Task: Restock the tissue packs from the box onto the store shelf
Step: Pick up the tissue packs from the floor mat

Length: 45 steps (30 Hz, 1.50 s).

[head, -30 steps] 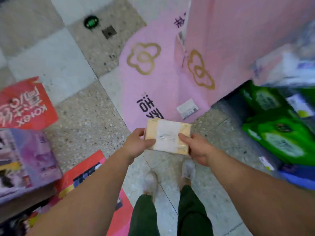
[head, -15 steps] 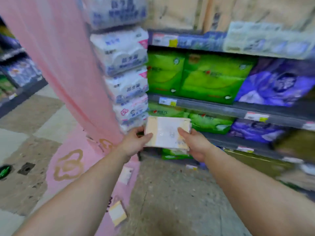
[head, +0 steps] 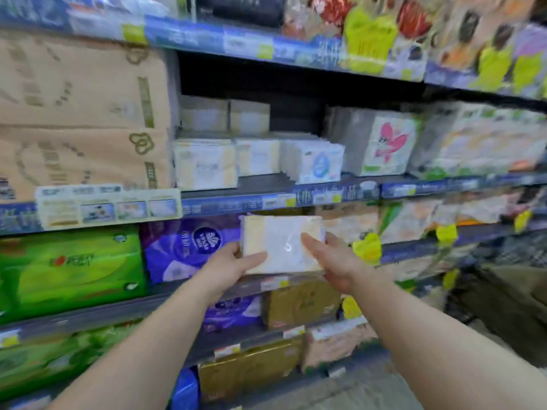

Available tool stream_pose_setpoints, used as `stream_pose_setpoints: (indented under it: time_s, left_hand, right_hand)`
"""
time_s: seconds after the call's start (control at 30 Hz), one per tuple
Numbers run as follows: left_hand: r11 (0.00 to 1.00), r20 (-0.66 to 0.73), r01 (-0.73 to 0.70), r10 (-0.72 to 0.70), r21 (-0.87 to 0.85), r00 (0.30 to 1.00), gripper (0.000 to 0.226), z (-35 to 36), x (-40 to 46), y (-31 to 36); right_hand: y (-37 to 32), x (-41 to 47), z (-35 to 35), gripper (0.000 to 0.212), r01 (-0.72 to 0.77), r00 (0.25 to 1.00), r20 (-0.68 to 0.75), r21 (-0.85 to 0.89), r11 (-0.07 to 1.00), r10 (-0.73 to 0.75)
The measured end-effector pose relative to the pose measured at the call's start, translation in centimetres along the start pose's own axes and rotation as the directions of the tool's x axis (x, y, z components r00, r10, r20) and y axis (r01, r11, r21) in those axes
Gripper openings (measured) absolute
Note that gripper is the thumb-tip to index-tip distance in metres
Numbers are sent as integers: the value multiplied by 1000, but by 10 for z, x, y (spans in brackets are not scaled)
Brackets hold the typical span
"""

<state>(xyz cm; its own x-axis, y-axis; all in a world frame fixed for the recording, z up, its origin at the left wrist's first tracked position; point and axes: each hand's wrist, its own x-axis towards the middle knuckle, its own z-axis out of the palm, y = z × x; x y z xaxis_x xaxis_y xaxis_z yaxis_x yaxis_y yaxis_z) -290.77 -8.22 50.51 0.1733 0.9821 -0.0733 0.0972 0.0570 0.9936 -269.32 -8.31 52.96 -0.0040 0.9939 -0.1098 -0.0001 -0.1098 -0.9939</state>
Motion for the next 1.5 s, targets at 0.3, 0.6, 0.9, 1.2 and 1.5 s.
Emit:
stream_pose_setpoints:
  time_s: [0.3,0.6,0.9,1.2,1.5]
  left_hand:
    - [980,-116,-124,143,155,983,50,5,103,77]
    - [854,-339,-179,374,488,863,48,-6,178,107]
    - [865,-500,-169,420,472,757,47,9,178,112]
    - [822,-454,-416,223,-388,863,54,44,185,126]
    - [732,-351,-25,356,681,866,60,-13,186,182]
  right_hand:
    - [-67,94,-40,32,141,987,82,-1,990,-141]
    - [-117,194,-35,34,352,936,75,-270,896,-345]
    - [-110,227,-40,23,293,937,229,-101,951,-265]
    - [-103,211,13,10,-121,925,366,534,837,-100]
    - [-129,214,-7,83,555,790,-69,-342,758,-610]
